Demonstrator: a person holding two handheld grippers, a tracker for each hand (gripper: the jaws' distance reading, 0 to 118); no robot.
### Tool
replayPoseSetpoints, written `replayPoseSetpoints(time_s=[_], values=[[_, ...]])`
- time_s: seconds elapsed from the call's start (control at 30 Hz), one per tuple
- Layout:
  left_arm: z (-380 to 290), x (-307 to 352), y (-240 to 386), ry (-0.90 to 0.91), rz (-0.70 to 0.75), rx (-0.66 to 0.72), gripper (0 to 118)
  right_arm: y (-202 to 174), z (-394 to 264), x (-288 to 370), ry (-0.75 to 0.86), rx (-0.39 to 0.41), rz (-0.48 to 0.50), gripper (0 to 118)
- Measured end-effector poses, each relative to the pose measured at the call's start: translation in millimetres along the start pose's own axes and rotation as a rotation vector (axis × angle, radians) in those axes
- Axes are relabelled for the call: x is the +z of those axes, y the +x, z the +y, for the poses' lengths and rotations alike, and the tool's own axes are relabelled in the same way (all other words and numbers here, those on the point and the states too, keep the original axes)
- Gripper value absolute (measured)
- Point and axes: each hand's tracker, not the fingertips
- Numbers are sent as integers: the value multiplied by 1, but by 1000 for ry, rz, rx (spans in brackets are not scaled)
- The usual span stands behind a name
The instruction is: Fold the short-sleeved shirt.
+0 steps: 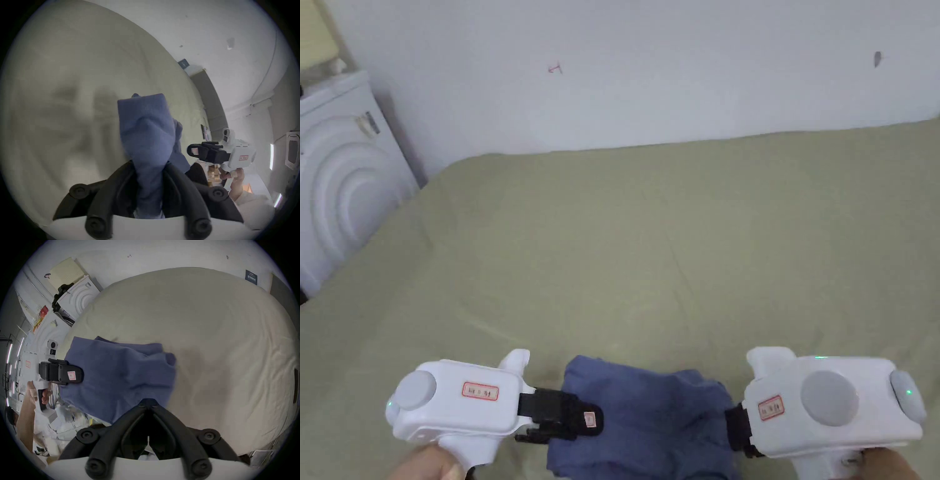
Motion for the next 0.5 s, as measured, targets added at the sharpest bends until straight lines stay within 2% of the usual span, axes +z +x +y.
replayPoseSetpoints(time_s=[0.1, 0.27, 0.37, 0.43, 0.5], values=[[10, 50, -42, 6, 31, 13, 19, -51, 12, -26, -10, -4, 26, 0], [19, 128, -120, 7, 91, 66, 19, -129, 27, -68, -48, 53, 106, 0], [20, 167, -161, 12, 184, 113, 19, -157, 28, -82, -77, 102, 138, 0], [22, 185, -180, 23, 287, 160, 19, -165, 28, -88, -84, 118, 144, 0], [22, 198, -194, 58, 344, 151, 19, -167, 25, -90, -91, 139, 145, 0]])
